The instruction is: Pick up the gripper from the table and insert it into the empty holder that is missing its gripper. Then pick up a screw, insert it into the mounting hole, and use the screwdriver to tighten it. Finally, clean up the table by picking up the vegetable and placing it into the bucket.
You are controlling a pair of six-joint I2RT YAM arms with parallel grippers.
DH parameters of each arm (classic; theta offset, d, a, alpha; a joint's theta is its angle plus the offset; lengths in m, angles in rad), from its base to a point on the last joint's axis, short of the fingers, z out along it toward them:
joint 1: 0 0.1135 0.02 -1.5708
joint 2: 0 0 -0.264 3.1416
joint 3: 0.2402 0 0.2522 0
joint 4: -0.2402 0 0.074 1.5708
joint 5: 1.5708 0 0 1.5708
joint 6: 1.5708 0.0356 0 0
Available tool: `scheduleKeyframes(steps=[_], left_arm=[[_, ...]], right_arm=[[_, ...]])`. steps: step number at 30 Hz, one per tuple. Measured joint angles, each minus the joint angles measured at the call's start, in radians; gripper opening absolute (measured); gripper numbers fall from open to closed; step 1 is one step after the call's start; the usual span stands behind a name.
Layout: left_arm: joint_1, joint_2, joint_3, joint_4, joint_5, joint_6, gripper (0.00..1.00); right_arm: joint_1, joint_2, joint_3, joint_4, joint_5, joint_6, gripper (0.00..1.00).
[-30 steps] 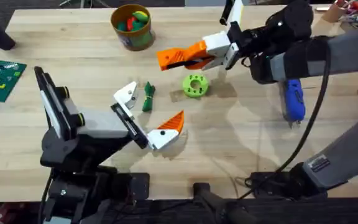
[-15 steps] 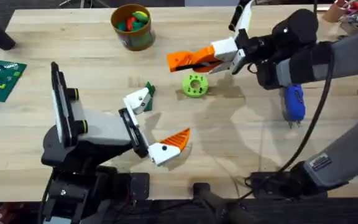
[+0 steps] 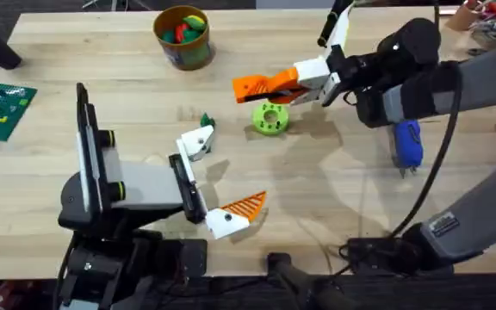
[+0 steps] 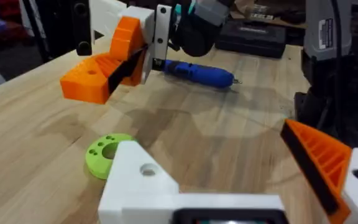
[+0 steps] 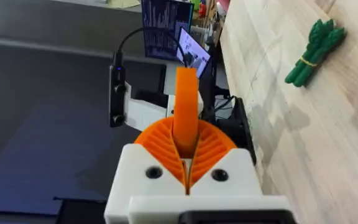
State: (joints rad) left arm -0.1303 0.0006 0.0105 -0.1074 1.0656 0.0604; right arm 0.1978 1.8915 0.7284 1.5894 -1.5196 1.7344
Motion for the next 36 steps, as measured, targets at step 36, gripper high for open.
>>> scheduleKeyframes(steps=[36], left_arm=[[0.000, 0.000, 0.000, -0.001, 0.000, 0.008, 0.983]], right_arm=[[0.119, -0.166, -0.255, -0.089, 0.000, -0.219, 0.020]])
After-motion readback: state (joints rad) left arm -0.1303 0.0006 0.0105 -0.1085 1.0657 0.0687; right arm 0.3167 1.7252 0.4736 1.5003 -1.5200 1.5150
